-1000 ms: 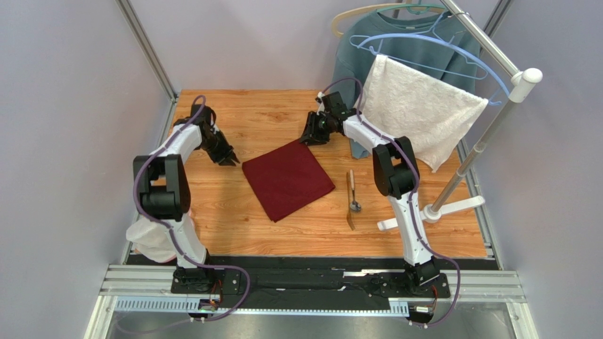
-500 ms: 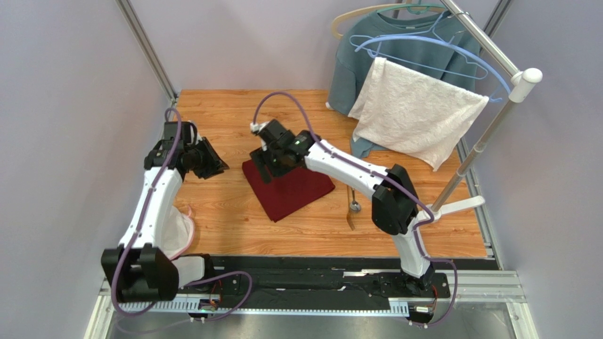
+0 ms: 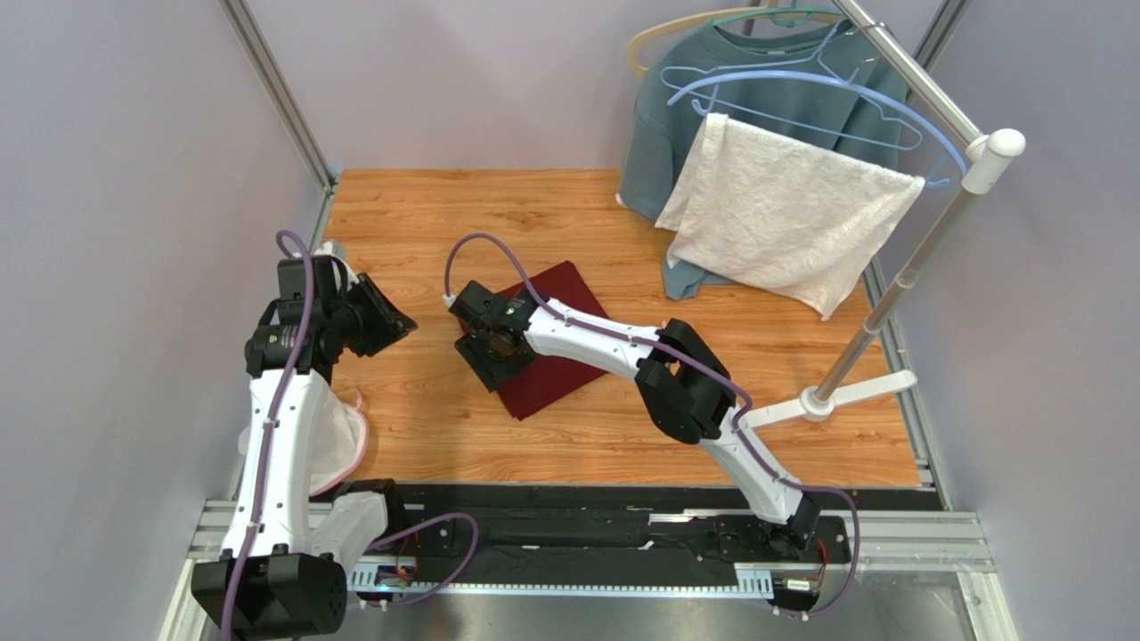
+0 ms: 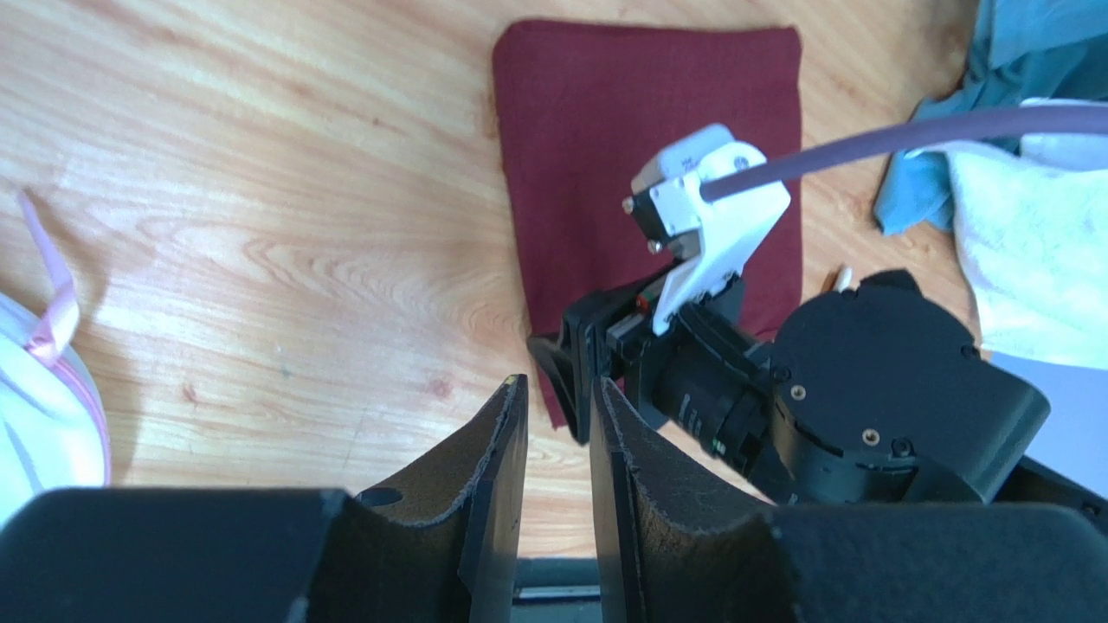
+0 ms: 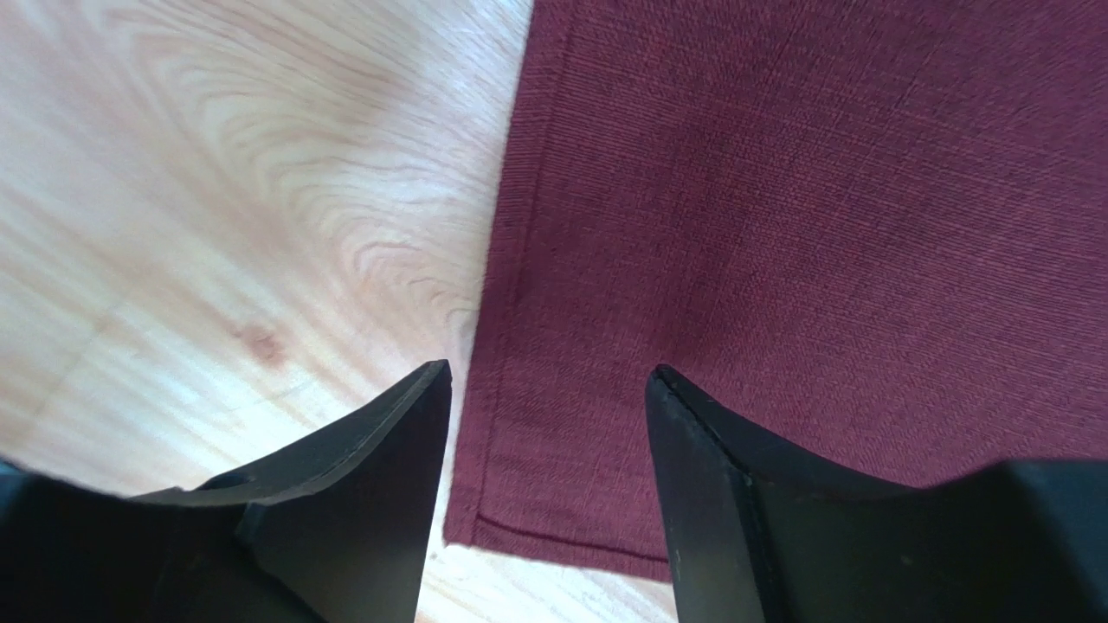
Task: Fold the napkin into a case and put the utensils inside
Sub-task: Pick up the lower triangle-folded napkin from the center of the board.
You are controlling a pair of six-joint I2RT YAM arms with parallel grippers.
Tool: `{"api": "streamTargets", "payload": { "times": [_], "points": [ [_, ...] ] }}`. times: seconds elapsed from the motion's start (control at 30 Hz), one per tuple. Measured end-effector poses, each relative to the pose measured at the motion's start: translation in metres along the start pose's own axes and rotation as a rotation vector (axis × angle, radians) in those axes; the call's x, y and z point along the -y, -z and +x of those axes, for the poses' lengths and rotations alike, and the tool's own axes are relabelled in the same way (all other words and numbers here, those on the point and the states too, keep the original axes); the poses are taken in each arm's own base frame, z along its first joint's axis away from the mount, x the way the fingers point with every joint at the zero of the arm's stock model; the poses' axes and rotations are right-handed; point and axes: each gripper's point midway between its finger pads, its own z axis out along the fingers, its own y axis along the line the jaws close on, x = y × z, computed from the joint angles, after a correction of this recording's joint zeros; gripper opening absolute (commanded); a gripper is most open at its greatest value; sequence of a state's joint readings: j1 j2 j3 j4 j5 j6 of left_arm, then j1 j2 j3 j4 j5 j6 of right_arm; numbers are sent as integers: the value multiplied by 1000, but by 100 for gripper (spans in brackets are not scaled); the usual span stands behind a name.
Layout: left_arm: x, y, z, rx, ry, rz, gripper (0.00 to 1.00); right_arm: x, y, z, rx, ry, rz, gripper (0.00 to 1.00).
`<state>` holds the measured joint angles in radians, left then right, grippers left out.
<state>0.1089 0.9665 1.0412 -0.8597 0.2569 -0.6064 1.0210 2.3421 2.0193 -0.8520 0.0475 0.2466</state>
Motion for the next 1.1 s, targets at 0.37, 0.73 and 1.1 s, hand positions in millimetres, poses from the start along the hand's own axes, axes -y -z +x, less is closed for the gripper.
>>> {"api": "streamTargets", "payload": {
  "times": [0.37,0.73,1.1],
  "points": [
    [-5,-10,20,-74,16,17,32,4,-12,6,-8,9,51,44],
    [-9,-18,22,-101,33,21,34,-6,-15,6,24,-6,96,4],
    [-29,-63,59,-312,113,42,46,-43,-10,7,10,-140,-162,0]
  ]
}}
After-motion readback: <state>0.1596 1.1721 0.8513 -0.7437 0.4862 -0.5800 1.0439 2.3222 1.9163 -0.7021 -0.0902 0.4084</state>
